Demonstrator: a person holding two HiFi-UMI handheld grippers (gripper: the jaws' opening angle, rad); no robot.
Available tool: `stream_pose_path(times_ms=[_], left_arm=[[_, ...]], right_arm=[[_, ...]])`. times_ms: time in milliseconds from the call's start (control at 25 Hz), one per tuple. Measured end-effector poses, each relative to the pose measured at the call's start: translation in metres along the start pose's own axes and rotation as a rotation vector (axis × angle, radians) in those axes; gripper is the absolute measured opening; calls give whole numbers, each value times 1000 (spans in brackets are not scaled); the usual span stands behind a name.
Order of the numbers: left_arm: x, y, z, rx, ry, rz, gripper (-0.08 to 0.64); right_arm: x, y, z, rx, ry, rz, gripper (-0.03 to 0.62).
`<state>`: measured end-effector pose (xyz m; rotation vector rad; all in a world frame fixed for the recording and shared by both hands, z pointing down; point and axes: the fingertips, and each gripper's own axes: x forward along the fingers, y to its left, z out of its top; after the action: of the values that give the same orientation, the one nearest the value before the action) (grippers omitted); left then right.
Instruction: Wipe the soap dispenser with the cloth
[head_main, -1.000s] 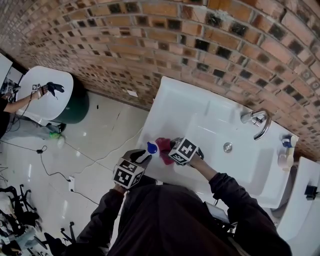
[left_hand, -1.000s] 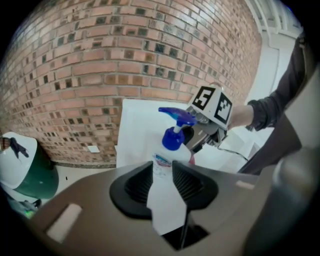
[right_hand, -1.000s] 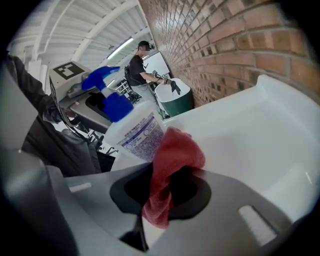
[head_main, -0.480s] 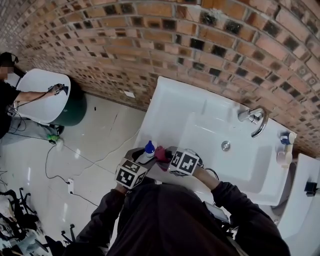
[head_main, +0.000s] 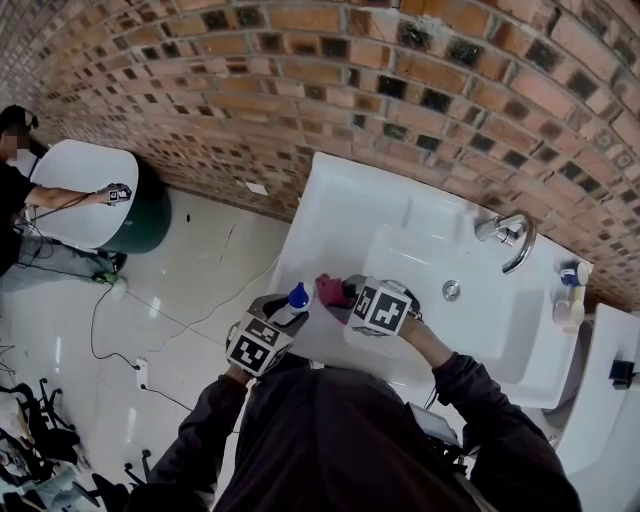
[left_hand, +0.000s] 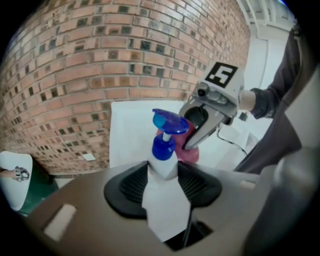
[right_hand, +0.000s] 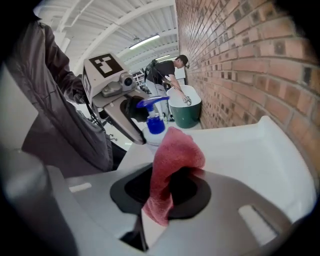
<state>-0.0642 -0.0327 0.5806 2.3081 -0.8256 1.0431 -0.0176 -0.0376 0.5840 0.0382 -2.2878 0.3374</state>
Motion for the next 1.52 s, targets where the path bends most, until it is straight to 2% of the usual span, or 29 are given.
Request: stream_pose_path(times_ms=[120,200,280,400,480,560,640,760,960,1120,1200,1320,1520], left_arm=[[1,-1,-1,7,2,-9,193],[0,-3,0,3,6,-17,193],[0,-1,1,10,1,-10,193],[0,0,0,15,0,-6,192],[0,0,1,13,-1,-7,192],[1,1,2,15,-10,-1,193],[3,0,1,13,-11,3,193],[2,-1,1,7,-15,14,193],[-10,-3,4,-31,-60,33,195],[-28,-2,11,-84,-184,105,195],[-43,-7,14,-104,-254,133,193],[-62,-17,16,-114,-330,161,189],[-68,-30,14,-135,-357,155,159]], right_arm=[[-12,-28,18,-94,-30,-89,66],[-11,-35,32,-203,-33,-100,66],[1,-33,31,-308,36,-80,66],[32,-32,6,-427,200,-48,66],[51,-34,-9,-475,278,-41,66],[63,-37,-20,-481,315,-37,66],[64,-40,-22,-433,295,-41,66],[45,-43,-13,-277,189,-70,66],[-7,-27,13,79,-137,-78,67],[-46,3,30,237,-386,-11,69],[-61,21,35,279,-458,-7,69],[-69,43,37,282,-492,-20,69],[-65,64,37,261,-485,-7,67]])
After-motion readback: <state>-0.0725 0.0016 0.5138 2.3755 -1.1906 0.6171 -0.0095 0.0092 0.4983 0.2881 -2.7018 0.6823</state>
